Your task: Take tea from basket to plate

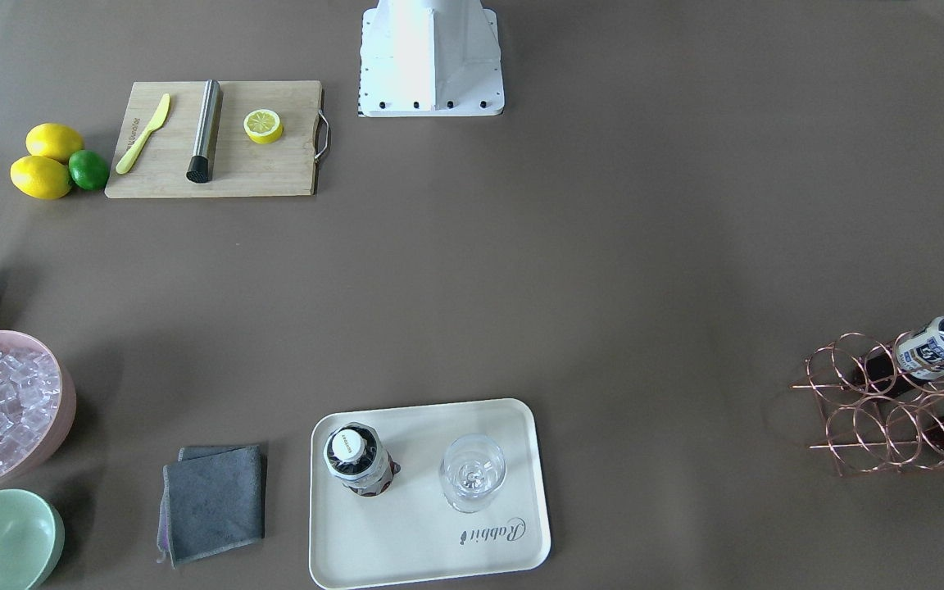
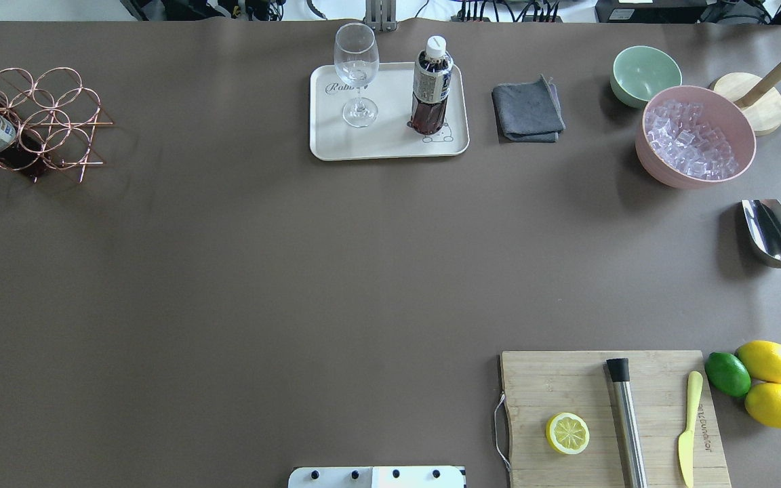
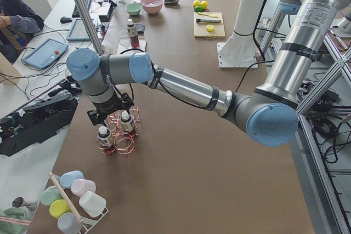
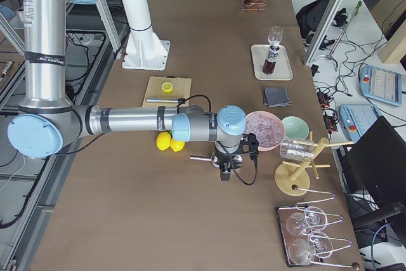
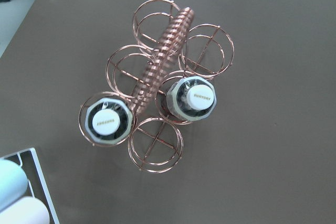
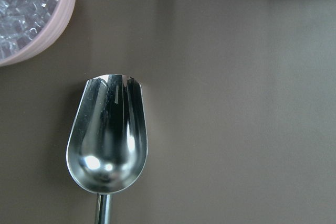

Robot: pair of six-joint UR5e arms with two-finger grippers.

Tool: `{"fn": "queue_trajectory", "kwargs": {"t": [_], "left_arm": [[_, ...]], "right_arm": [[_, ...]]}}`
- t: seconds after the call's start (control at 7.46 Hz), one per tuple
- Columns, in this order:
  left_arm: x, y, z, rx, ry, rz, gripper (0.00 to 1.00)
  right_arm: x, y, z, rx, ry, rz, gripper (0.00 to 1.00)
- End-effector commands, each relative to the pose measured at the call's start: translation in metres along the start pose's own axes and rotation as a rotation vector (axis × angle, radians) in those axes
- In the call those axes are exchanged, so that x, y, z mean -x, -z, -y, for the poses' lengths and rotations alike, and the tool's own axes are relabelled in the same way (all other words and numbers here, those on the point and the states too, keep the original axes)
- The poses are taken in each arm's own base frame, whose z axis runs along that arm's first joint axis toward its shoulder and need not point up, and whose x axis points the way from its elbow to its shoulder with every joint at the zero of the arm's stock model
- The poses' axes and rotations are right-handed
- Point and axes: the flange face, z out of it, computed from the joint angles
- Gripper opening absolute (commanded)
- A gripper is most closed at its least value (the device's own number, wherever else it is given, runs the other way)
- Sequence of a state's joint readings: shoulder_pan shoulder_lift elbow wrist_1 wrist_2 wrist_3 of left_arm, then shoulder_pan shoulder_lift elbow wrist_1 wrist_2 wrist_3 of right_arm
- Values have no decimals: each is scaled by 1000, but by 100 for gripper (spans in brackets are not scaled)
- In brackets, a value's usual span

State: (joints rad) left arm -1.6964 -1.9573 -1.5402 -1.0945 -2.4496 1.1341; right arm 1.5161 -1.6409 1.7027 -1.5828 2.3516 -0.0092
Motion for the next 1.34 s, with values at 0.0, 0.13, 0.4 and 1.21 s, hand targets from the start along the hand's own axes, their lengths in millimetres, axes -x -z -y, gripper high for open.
{"fn": "queue_trajectory", "kwargs": {"t": [0.0,0.13,0.4,1.21], "left_arm": [[-44,-21,-80,3,426,-19,98],[-50,-37,-103,17,504,-44,98],[-59,-55,-129,39,680,-65,98],[-86,-130,-152,24,864,23,98]], "right_arm": [[-6,-5,-3,7,3,6,100],[-6,-3,-4,4,2,4,100],[-7,-2,-3,2,2,0,100],[-14,-7,-9,14,-12,-25,100]]}}
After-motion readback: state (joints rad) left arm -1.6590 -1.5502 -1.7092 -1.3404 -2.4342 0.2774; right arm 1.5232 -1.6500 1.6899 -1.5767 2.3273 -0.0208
